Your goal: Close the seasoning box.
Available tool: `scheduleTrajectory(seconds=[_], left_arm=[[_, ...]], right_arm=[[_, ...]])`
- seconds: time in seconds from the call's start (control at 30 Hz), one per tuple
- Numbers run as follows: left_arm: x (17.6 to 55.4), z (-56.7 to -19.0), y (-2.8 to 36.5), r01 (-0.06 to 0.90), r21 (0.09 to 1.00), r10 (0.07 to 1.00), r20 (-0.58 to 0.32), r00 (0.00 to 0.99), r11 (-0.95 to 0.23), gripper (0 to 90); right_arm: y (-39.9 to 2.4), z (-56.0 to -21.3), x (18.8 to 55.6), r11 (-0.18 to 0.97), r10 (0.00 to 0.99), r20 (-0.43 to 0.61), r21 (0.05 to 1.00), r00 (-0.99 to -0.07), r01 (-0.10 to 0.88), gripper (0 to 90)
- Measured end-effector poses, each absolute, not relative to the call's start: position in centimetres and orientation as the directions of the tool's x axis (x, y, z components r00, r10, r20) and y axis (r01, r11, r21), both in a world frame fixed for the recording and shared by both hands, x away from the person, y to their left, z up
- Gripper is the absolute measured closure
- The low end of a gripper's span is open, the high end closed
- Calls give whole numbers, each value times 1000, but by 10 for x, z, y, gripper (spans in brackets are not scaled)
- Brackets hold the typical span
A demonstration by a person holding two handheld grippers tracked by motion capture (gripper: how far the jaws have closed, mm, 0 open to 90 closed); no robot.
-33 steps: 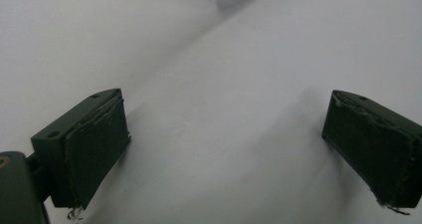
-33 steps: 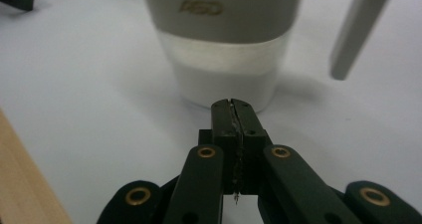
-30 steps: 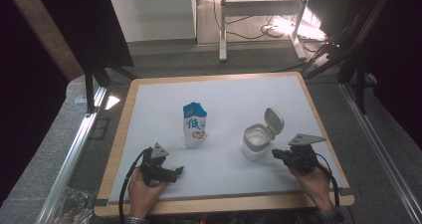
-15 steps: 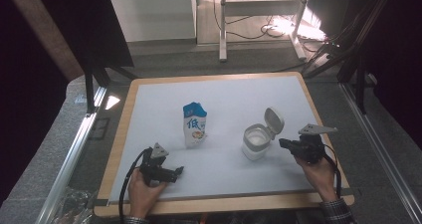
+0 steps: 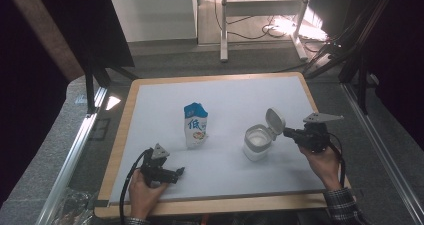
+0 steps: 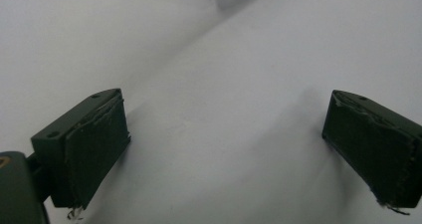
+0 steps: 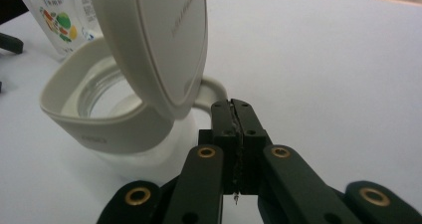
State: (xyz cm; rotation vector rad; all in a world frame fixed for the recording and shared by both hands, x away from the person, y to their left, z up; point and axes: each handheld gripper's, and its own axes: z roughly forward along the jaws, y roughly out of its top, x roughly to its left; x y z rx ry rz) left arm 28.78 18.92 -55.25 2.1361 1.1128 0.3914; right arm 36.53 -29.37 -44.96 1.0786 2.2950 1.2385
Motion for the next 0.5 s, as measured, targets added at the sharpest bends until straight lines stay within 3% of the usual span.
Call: scheduleTrajectory(seconds=[0.5], left_arm=[[288, -552, 189, 600, 694, 807, -45, 589, -399, 37]], right_arm=[[-287, -422, 373, 320, 715, 97, 835, -692, 447, 895]])
